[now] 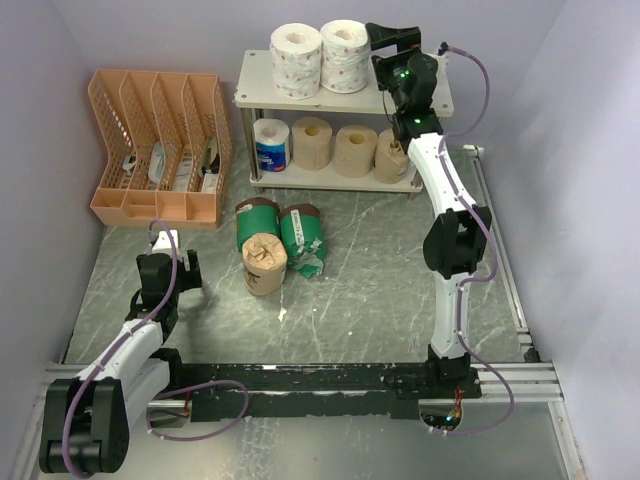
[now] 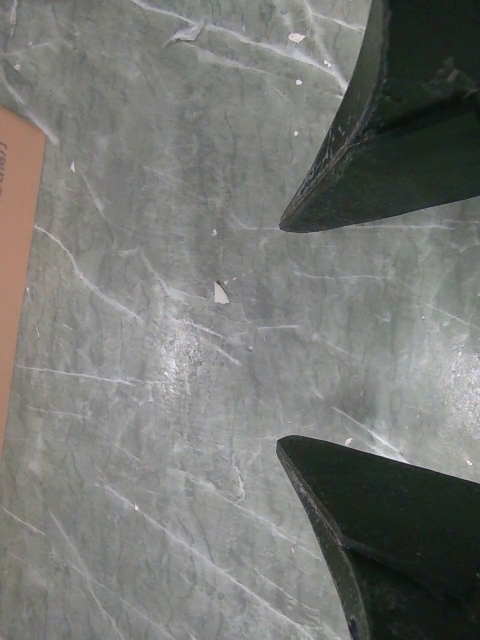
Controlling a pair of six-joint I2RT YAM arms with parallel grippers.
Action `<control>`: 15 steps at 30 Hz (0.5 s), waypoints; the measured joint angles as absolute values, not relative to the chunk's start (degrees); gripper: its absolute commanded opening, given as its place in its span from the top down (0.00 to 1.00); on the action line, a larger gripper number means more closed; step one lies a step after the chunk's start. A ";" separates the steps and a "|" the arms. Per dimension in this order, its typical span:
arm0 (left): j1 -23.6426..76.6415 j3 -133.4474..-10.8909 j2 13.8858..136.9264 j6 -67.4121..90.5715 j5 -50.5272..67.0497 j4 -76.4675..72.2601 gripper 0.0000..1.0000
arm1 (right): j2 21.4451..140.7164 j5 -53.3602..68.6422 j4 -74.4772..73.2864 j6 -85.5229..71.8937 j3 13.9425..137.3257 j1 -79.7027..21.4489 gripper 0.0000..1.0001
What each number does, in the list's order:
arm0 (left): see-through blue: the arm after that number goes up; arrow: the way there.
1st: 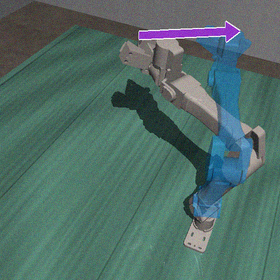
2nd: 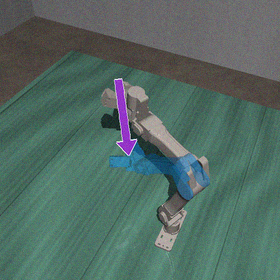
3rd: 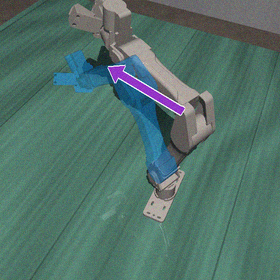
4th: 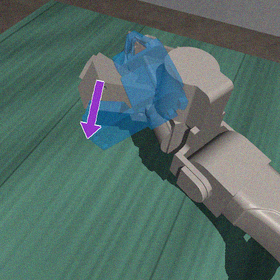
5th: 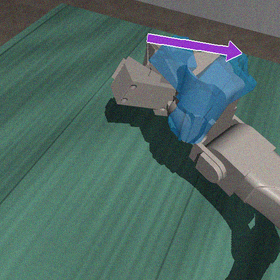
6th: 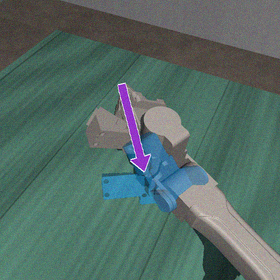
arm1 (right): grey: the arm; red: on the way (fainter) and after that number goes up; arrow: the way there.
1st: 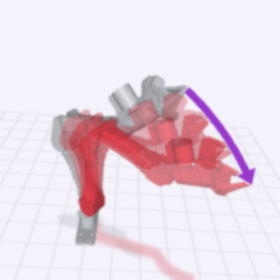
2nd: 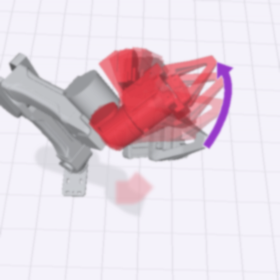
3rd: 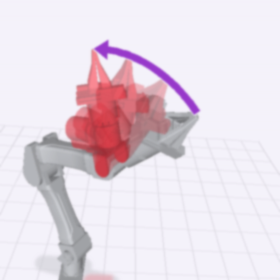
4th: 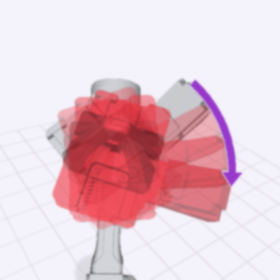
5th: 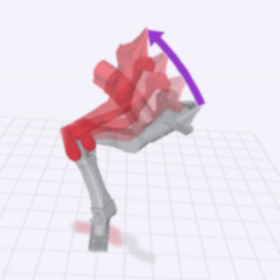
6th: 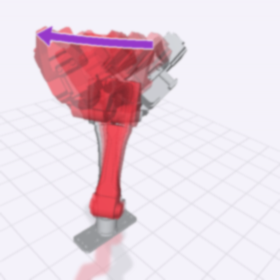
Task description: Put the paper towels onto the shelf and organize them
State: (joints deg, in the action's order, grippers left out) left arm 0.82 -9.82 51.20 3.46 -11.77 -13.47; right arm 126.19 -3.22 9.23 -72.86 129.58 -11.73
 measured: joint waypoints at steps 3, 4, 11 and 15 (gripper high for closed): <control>0.82 -9.82 51.20 3.49 -11.77 -13.50 0.06 | 126.48 -3.27 9.78 -73.19 129.67 -12.88 0.00; 0.82 -9.82 51.20 3.49 -11.77 -13.50 0.06 | 126.52 -3.27 9.98 -73.28 129.69 -13.21 0.00; 0.84 -9.82 51.00 3.51 -11.81 -13.50 0.06 | 127.42 -3.40 11.42 -73.78 130.13 -14.57 0.00; 0.99 -9.82 50.96 3.53 -11.90 -13.50 0.06 | 128.29 -3.44 12.05 -73.95 131.07 -15.25 0.00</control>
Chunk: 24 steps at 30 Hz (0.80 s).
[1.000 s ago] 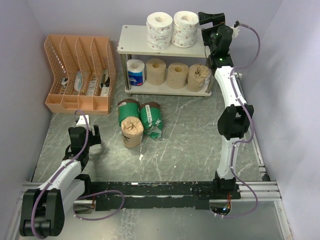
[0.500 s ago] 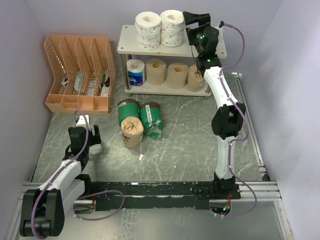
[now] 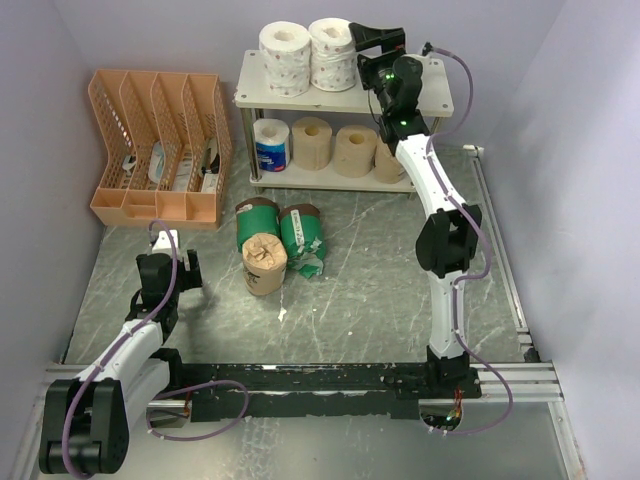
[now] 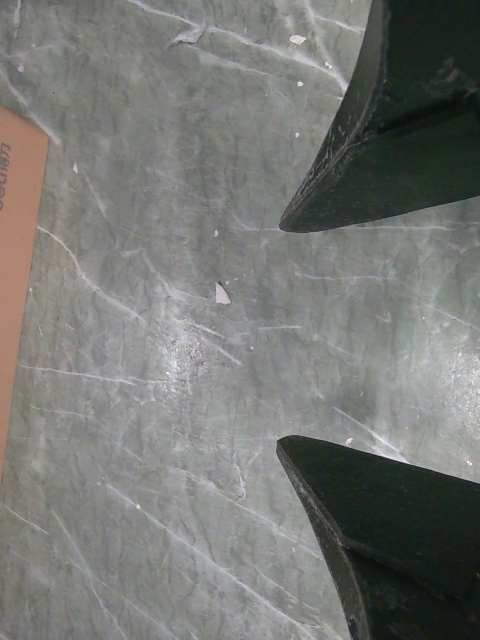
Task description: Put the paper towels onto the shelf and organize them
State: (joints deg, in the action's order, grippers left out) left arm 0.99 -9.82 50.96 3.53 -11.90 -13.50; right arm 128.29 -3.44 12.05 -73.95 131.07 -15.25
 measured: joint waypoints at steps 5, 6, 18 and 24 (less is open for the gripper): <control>1.26 -9.82 50.94 3.75 -12.34 -13.47 0.06 | 128.51 -3.46 12.38 -73.89 131.26 -16.64 0.00; 1.34 -9.82 50.94 3.77 -12.40 -13.47 0.06 | 128.51 -3.44 12.40 -73.87 131.26 -16.88 0.00; 1.34 -9.82 50.81 3.88 -12.53 -13.47 0.06 | 128.51 -3.44 12.45 -73.43 131.26 -18.90 0.01; 1.34 -9.82 50.57 3.90 -12.64 -13.50 0.06 | 129.23 -3.46 12.45 -73.23 132.25 -19.64 0.01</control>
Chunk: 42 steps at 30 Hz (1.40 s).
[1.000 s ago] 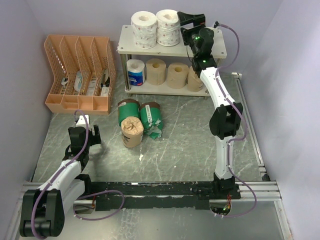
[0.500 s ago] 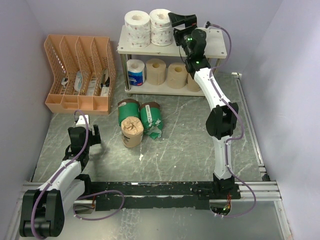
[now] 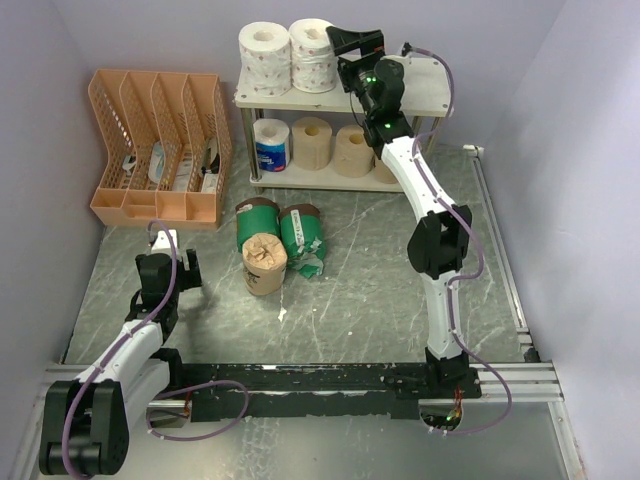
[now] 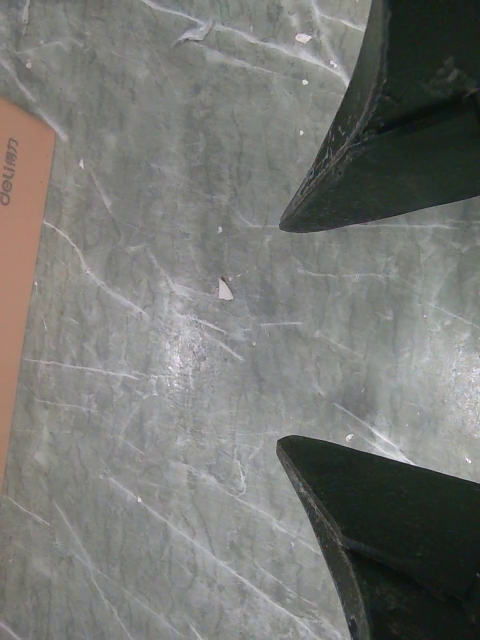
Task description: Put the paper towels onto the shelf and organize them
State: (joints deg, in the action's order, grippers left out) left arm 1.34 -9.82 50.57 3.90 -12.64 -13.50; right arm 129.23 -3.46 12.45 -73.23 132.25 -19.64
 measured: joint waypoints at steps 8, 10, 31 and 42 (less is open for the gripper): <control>1.45 -9.82 50.46 3.90 -12.73 -13.47 0.06 | 129.67 -3.46 12.58 -73.03 132.75 -20.64 0.02; 1.52 -9.82 50.24 3.90 -12.80 -13.47 0.06 | 129.82 -3.46 12.58 -73.03 132.99 -20.75 0.02; 1.76 -9.82 49.93 3.90 -13.30 -13.50 0.06 | 132.11 -3.42 14.02 -73.30 135.44 -21.56 0.02; 2.04 -9.82 49.93 3.92 -13.52 -13.50 0.06 | 130.96 -7.42 12.49 -65.39 135.09 -22.76 0.00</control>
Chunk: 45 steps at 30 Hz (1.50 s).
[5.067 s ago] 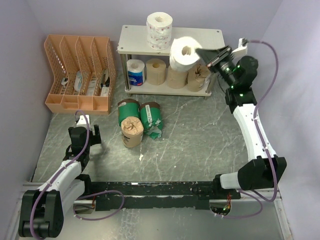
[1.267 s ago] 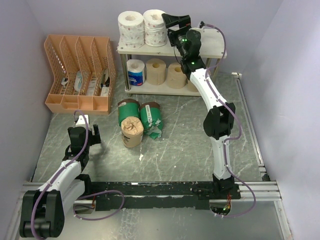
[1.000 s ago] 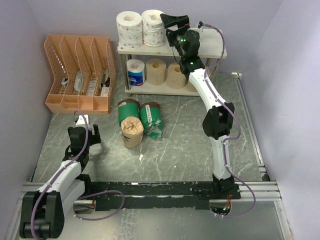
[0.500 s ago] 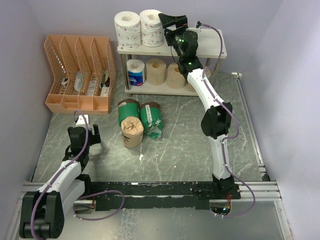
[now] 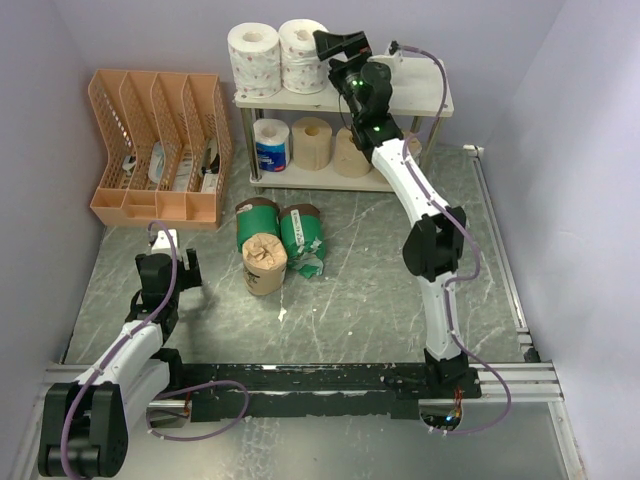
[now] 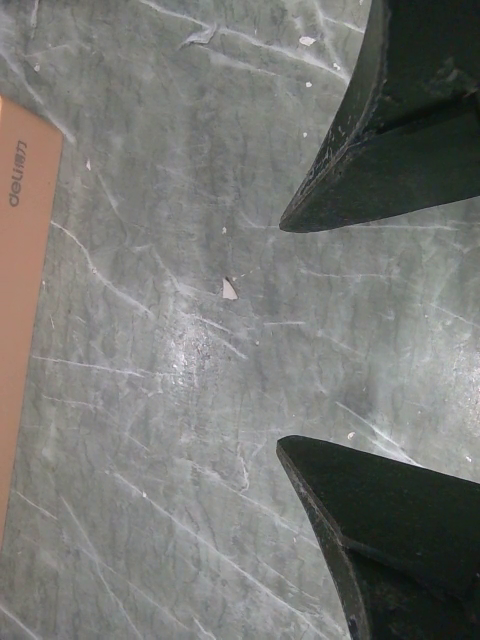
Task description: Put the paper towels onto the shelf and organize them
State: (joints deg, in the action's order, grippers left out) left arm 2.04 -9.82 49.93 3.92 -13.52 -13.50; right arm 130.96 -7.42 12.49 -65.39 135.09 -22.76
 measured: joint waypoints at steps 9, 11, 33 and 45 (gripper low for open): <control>2.09 -9.82 49.93 3.90 -13.67 -13.50 0.06 | 107.98 -19.49 17.06 -38.54 111.02 -23.77 0.00; 2.09 -9.82 49.91 3.90 -13.67 -13.50 0.06 | 101.36 -21.47 20.01 -32.21 106.10 -23.42 0.00; 3.03 -9.80 49.60 3.86 -13.89 -13.76 0.06 | 68.10 9.69 -3.07 -0.03 48.49 -29.78 0.00; 3.07 -9.80 49.60 3.84 -13.87 -13.91 0.06 | 74.13 7.53 -4.10 16.12 47.64 -41.71 0.03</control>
